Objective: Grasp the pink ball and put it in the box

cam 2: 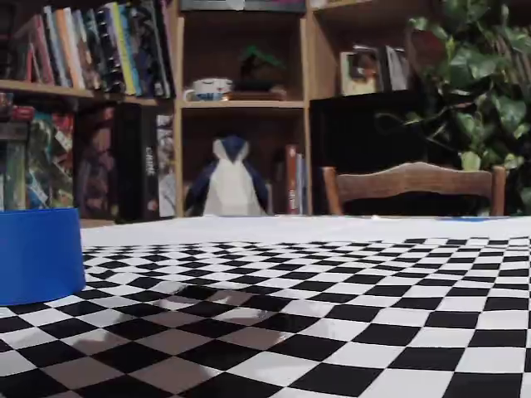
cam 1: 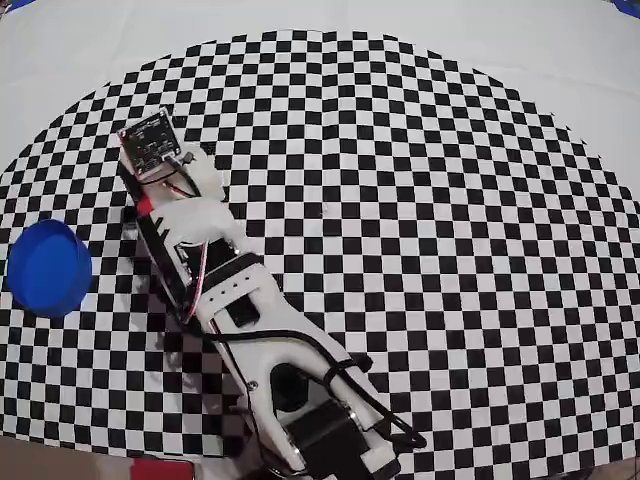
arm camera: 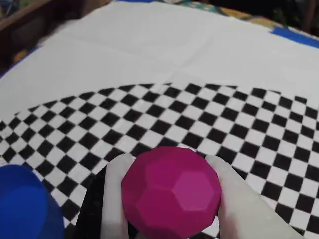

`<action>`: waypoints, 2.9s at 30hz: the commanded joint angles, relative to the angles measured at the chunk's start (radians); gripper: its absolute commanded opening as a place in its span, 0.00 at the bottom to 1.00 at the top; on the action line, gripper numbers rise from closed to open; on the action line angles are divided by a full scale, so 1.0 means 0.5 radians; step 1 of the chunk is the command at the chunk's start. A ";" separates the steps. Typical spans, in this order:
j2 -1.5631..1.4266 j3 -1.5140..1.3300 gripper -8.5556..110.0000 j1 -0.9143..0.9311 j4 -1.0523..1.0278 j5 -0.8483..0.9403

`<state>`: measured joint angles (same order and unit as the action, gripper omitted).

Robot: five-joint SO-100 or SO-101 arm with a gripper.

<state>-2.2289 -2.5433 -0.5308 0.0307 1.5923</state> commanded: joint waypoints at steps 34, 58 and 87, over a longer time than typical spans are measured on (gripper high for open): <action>0.095 0.006 0.07 -0.755 0.028 0.015; 0.383 0.095 0.07 -0.868 0.086 0.015; 0.877 0.488 0.07 -0.905 0.095 0.015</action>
<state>-1.7840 -2.3485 -0.9741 0.0583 1.5923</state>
